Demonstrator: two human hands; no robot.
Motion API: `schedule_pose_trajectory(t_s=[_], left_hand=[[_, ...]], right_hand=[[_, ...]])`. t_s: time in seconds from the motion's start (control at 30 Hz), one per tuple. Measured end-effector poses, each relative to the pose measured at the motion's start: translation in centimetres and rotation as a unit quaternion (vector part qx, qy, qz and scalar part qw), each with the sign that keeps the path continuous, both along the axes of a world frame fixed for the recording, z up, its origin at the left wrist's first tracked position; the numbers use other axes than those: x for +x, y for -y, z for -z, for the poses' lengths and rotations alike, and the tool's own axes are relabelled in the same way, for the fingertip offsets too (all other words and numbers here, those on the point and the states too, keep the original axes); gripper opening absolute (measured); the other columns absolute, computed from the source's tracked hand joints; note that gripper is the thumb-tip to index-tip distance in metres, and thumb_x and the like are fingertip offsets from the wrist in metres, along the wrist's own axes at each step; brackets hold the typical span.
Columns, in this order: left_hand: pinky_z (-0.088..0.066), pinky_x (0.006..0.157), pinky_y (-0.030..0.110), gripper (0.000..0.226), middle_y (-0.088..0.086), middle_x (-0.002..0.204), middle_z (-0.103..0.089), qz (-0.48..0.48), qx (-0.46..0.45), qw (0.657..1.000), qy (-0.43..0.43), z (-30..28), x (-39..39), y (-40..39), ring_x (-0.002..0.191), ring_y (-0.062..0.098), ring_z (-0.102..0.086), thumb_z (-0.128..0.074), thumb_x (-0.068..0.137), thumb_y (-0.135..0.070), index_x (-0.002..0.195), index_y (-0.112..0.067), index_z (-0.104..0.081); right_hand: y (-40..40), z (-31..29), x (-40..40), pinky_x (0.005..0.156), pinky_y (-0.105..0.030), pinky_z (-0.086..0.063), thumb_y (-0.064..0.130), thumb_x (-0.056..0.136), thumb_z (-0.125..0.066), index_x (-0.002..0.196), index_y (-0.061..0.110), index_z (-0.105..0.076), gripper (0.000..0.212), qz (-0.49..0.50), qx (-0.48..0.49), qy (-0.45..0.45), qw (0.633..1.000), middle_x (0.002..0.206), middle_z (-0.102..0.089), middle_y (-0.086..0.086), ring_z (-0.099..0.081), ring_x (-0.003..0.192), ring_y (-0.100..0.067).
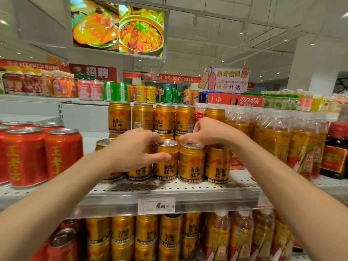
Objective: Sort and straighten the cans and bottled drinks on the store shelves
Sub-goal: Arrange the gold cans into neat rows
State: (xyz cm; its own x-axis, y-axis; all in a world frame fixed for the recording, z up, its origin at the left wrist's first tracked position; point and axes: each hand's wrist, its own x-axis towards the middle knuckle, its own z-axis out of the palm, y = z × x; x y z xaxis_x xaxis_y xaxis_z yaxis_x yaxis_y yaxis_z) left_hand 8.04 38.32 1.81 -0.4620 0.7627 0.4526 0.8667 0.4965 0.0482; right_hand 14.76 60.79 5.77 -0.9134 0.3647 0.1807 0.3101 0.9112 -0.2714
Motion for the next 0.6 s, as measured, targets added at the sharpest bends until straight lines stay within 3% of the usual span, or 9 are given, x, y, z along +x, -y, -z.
schedule_pose_trajectory(t_s=[0.07, 0.17, 0.27, 0.37, 0.47, 0.53, 0.6], left_hand=[[-0.050, 0.093, 0.033, 0.074, -0.009, 0.125, -0.067, 0.000, 0.004, 1.000, -0.003, 0.1, 0.0, 0.1, 0.113, 0.010, -0.057, -0.050, 0.078, -0.079, 0.132, -0.029, -0.061], [-0.051, 0.095, 0.034, 0.073, -0.009, 0.126, -0.067, 0.003, 0.004, 1.000, -0.008, 0.1, 0.0, 0.2, 0.114, 0.010, -0.058, -0.051, 0.080, -0.077, 0.133, -0.029, -0.062], [-0.051, 0.095, 0.036, 0.072, -0.009, 0.125, -0.067, 0.005, 0.001, 1.000, -0.010, 0.1, 0.1, 0.1, 0.113, 0.010, -0.058, -0.051, 0.081, -0.077, 0.133, -0.028, -0.061], [-0.052, 0.095, 0.036, 0.071, -0.010, 0.123, -0.067, 0.007, 0.003, 1.000, -0.003, 0.1, -0.1, 0.1, 0.112, 0.010, -0.058, -0.052, 0.081, -0.076, 0.132, -0.028, -0.062], [-0.051, 0.093, 0.033, 0.070, -0.010, 0.122, -0.067, 0.012, 0.003, 1.000, 0.009, -0.2, -0.3, 0.1, 0.109, 0.008, -0.057, -0.054, 0.080, -0.075, 0.132, -0.028, -0.062], [-0.047, 0.091, 0.026, 0.067, -0.010, 0.124, -0.065, 0.022, 0.004, 1.000, 0.015, -0.4, -0.3, 0.2, 0.107, 0.006, -0.053, -0.057, 0.082, -0.071, 0.133, -0.028, -0.061], [-0.046, 0.094, 0.026, 0.063, -0.010, 0.130, -0.062, 0.027, 0.013, 0.999, 0.010, -0.9, -0.5, 0.7, 0.113, 0.006, -0.052, -0.058, 0.085, -0.067, 0.135, -0.029, -0.060]], right_hand=[[0.2, -0.6, -0.6, 0.058, -0.028, -0.038, 0.070, 0.079, -0.067, 0.079, 0.007, -0.063, 0.063, 0.011, 0.015, 0.016, 1.000, 0.068, -0.054, -0.003, -0.050, 0.064, -0.018], [0.2, -0.9, -1.1, 0.060, -0.028, -0.047, 0.061, 0.076, -0.077, 0.095, 0.006, -0.072, 0.058, 0.014, 0.009, 0.006, 1.000, 0.088, -0.071, -0.006, -0.060, 0.076, -0.017], [-0.1, -0.8, -0.9, 0.065, -0.034, -0.050, 0.053, 0.075, -0.080, 0.082, 0.004, -0.069, 0.050, -0.002, -0.014, -0.045, 0.999, 0.080, -0.064, -0.009, -0.058, 0.075, -0.019], [-0.2, -1.6, 0.0, 0.062, -0.032, -0.042, 0.046, 0.080, -0.077, 0.072, 0.013, -0.059, 0.038, -0.033, -0.050, -0.111, 0.992, 0.069, -0.050, -0.007, -0.049, 0.066, -0.018], [0.0, -2.2, 1.1, 0.064, -0.026, -0.046, 0.042, 0.084, -0.076, 0.075, 0.010, -0.064, 0.035, -0.054, -0.069, -0.172, 0.981, 0.071, -0.057, -0.007, -0.054, 0.065, -0.014], [0.3, -2.3, 1.6, 0.064, -0.024, -0.046, 0.042, 0.084, -0.076, 0.085, 0.004, -0.067, 0.039, -0.059, -0.076, -0.216, 0.972, 0.081, -0.067, -0.004, -0.060, 0.074, -0.011], [0.7, -2.4, 1.7, 0.070, -0.026, -0.051, 0.046, 0.083, -0.076, 0.094, 0.009, -0.068, 0.039, -0.063, -0.083, -0.261, 0.960, 0.093, -0.071, -0.001, -0.065, 0.088, -0.011]])
